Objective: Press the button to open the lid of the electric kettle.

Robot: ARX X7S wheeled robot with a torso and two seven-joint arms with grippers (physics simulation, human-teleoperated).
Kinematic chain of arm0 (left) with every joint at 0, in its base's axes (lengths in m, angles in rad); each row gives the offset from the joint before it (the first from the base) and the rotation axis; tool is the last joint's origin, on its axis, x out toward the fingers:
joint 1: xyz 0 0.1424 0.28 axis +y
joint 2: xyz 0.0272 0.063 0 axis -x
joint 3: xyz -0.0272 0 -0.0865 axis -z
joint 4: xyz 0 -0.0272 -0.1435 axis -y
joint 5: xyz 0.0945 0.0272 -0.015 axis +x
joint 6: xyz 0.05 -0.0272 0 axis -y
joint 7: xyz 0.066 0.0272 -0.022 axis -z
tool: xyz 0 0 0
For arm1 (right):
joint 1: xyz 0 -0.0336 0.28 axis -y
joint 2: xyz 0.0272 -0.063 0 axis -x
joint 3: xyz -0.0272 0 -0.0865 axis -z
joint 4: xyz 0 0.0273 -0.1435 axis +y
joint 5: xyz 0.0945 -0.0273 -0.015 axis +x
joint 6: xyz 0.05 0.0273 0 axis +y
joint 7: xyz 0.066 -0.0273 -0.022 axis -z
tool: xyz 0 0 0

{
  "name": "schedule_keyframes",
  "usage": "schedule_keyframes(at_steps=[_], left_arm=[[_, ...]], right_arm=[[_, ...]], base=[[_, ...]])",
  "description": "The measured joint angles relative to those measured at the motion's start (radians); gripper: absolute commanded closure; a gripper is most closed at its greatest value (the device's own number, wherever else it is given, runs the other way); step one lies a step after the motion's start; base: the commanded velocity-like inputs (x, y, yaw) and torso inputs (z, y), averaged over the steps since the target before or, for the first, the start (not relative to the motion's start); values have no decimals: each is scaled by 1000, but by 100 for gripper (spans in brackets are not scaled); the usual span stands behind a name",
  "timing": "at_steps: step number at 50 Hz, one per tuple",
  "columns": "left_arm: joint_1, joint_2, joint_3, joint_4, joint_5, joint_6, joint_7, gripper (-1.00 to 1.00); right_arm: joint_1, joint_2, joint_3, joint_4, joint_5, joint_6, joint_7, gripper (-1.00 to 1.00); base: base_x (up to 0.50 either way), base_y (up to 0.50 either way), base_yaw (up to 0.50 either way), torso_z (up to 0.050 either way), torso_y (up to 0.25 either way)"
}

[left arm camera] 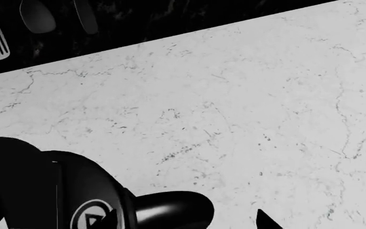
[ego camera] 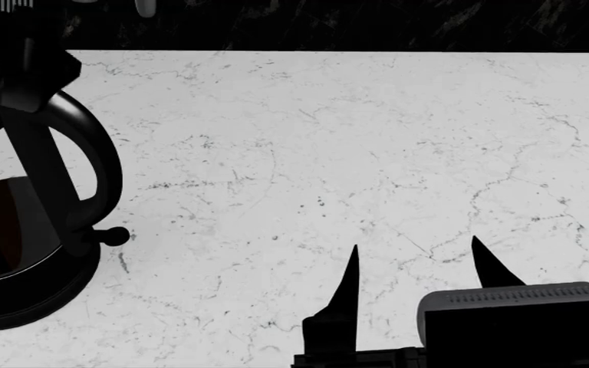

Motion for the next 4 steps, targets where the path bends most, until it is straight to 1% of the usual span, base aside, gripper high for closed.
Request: schedule_keyframes(at_steps=[4], left_arm=[[1,-4,-8,21,-10,-11,-41,-100]], right_arm=[[-5,2,-2,1,-4,-5,-4,-100]], base=[[0,0,0,0,0]])
